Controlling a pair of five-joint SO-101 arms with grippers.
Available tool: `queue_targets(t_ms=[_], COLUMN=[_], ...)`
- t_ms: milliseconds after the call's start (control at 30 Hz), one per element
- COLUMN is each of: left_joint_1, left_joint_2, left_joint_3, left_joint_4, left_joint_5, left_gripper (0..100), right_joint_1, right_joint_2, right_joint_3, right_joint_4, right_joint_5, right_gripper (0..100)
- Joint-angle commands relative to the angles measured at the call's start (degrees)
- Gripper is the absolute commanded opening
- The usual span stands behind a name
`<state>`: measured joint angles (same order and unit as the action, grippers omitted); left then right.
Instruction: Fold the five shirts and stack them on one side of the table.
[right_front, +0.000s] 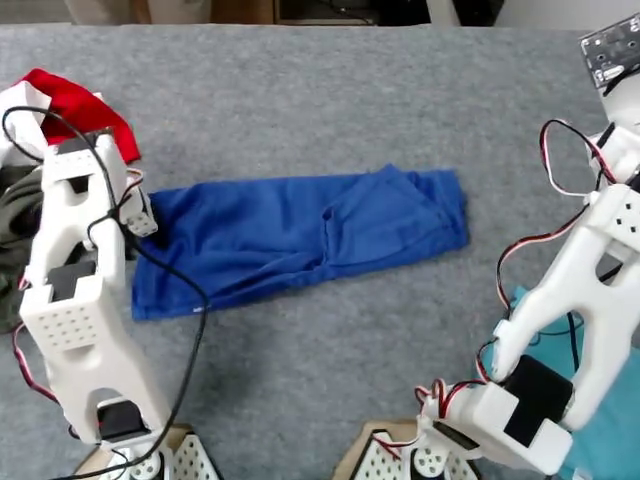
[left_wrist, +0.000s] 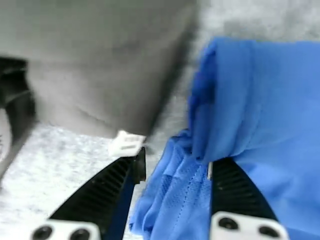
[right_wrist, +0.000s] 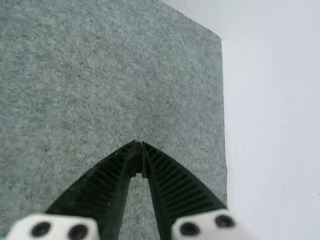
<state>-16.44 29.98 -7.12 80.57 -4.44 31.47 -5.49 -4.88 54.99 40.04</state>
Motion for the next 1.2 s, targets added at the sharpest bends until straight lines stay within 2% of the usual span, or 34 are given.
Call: queue_targets(t_ms=[0,300,433,600,900,1033,1167], left_joint_1=[2.9,2.8,2.7,3.0,3.3,4.0,7.7], left_joint_2=[-0.3,-0.2,-0.2,-0.2,-1.3,-4.0,-5.9], left_joint_3=[0.3,4.7,4.9,4.8,4.3,0.5,-6.7], left_joint_4=[-1.1,-5.6,-7.0,-7.9,-7.4,-2.6,4.0], left_joint_5=[0.0,0.1,5.1,6.2,6.5,6.8,7.3], left_gripper=[21,17,16,1,2,2,2], right_joint_1=[-0.7,-0.7,-0.7,-0.7,-0.4,-0.5,-0.3], right_joint_2=[-0.2,-0.2,-0.2,-0.2,-0.5,-2.3,-3.6], right_joint_3=[-2.7,-2.7,-2.7,-2.7,-2.9,-2.4,-1.5], right_joint_4=[0.2,0.2,0.2,0.2,0.3,0.3,0.0], right_joint_5=[0.7,0.7,0.7,0.7,0.7,0.5,0.6], right_gripper=[0.5,0.5,0.5,0.5,0.5,0.5,0.5])
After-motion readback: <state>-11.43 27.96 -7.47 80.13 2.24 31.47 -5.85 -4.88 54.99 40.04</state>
